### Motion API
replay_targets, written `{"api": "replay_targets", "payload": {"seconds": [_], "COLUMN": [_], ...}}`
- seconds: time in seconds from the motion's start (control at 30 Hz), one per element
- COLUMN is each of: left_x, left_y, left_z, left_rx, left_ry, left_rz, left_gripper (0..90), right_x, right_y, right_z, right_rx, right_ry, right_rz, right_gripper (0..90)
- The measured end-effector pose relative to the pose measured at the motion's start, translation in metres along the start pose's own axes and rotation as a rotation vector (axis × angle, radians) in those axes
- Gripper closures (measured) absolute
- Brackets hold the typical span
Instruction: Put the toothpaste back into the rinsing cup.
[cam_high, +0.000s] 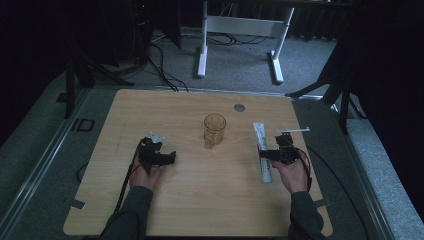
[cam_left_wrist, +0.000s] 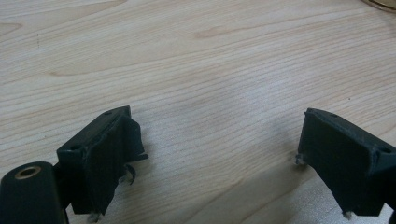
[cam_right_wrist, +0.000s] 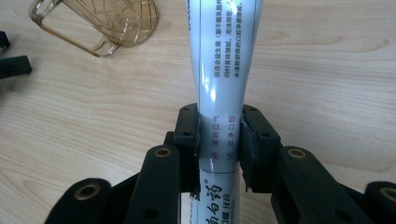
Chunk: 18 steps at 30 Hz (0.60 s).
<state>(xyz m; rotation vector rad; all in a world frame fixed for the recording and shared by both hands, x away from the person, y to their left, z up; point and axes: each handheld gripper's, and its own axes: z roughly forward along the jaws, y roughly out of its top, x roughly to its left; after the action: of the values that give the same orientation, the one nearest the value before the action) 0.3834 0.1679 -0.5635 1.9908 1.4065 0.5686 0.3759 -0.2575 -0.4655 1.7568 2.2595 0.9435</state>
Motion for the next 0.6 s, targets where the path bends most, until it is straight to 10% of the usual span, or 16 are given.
{"api": "replay_targets", "payload": {"seconds": [0.6], "left_x": [0.0000], "left_y": [0.0000], "left_z": [0.0000], "left_rx": [0.000], "left_ry": [0.000], "left_rz": [0.000], "left_gripper": [10.5], "right_x": [0.0030], "right_y": [0.0100], "right_z": [-0.0007], "right_rx": [-0.072], "right_ry": [0.050], "right_rz": [0.033], "right_gripper": [72.0]}}
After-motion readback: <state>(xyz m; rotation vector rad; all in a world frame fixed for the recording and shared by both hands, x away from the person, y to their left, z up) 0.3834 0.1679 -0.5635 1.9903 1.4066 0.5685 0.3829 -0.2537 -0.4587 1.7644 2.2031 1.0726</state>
